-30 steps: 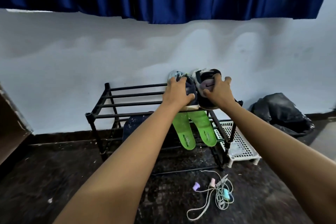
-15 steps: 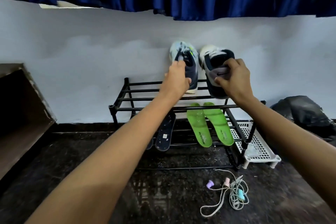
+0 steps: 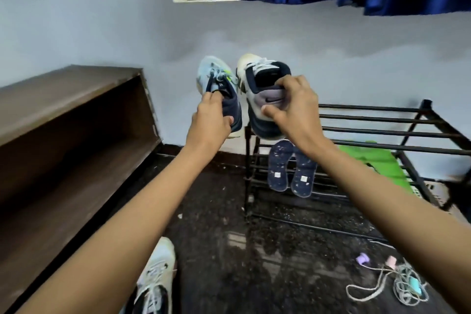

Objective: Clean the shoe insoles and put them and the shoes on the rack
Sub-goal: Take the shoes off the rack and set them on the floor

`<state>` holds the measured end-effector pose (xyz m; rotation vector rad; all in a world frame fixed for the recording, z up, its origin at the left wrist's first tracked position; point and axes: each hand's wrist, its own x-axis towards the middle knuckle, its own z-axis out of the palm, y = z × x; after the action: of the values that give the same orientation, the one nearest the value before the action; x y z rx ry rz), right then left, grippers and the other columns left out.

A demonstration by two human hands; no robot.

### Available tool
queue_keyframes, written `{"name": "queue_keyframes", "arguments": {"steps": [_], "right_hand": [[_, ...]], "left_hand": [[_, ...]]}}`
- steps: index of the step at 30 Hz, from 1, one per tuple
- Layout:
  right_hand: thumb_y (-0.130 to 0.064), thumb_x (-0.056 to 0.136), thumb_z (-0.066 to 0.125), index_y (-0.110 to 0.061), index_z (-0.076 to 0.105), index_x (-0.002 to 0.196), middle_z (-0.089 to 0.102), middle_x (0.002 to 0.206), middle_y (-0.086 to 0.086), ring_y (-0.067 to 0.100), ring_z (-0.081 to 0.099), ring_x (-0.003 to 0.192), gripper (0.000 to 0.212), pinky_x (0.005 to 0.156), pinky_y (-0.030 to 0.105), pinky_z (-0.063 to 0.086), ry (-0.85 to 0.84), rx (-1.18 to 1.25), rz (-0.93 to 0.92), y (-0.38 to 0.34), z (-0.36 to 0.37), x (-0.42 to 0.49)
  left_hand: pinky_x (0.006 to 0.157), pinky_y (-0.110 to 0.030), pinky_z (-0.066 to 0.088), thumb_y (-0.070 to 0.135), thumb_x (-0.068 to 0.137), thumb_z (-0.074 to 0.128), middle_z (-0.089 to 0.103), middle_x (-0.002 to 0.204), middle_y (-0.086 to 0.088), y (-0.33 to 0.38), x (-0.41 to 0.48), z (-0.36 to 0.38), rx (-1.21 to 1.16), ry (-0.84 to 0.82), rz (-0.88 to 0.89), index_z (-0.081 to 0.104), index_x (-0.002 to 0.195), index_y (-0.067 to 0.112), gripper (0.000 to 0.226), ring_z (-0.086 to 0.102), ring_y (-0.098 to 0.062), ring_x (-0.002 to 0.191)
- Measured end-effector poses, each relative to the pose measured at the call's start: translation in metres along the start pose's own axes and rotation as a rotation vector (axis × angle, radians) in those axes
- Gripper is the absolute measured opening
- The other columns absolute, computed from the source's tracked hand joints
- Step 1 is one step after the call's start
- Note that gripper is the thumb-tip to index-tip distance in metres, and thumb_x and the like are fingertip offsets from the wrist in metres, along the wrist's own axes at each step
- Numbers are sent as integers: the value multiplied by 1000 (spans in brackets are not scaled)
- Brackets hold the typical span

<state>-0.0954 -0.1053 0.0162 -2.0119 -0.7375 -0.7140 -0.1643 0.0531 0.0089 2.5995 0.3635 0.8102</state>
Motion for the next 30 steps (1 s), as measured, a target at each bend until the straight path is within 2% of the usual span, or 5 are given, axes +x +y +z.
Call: {"name": "queue_keyframes", "arguments": {"steps": [4, 8, 13, 16, 30], "right_hand": [[-11, 65, 76, -7, 59, 98, 48, 98, 2, 10, 44, 85, 38, 73, 6, 27, -64, 76, -21, -23, 49, -28], [-7, 66, 74, -8, 58, 96, 44, 97, -3, 8, 43, 84, 33, 75, -1, 26, -164, 135, -18, -30, 95, -66], [-9, 71, 72, -11, 57, 99, 52, 103, 1, 23, 51, 95, 33, 80, 30, 42, -334, 79, -53, -6, 146, -123], [-5, 69, 74, -8, 57, 97, 52, 100, 4, 24, 51, 93, 33, 75, 20, 32, -423, 39, -30, 17, 171, -161], [-5, 71, 72, -9, 54, 96, 49, 105, 3, 19, 37, 96, 32, 74, 19, 27, -773, -96, 262, 96, 226, -282]], "left_hand": [[79, -35, 35, 17, 91, 65, 51, 121, -11, -51, -26, -9, 38, 4, -59, 52, 114, 5, 30, 53, -33, 109], [84, -40, 38, 17, 90, 66, 51, 116, -11, -95, -55, 0, 32, -11, -143, 52, 109, 6, 27, 53, -34, 107], [81, -36, 35, 16, 90, 66, 51, 113, -7, -140, -102, 39, -6, -87, -257, 51, 103, 10, 21, 54, -31, 107], [77, -36, 34, 16, 90, 67, 49, 111, -6, -165, -133, 75, -13, -176, -320, 47, 98, 12, 22, 54, -33, 105], [72, -41, 46, 16, 88, 68, 51, 106, -7, -217, -233, 191, -20, -389, -468, 48, 98, 9, 23, 59, -31, 93]]}}
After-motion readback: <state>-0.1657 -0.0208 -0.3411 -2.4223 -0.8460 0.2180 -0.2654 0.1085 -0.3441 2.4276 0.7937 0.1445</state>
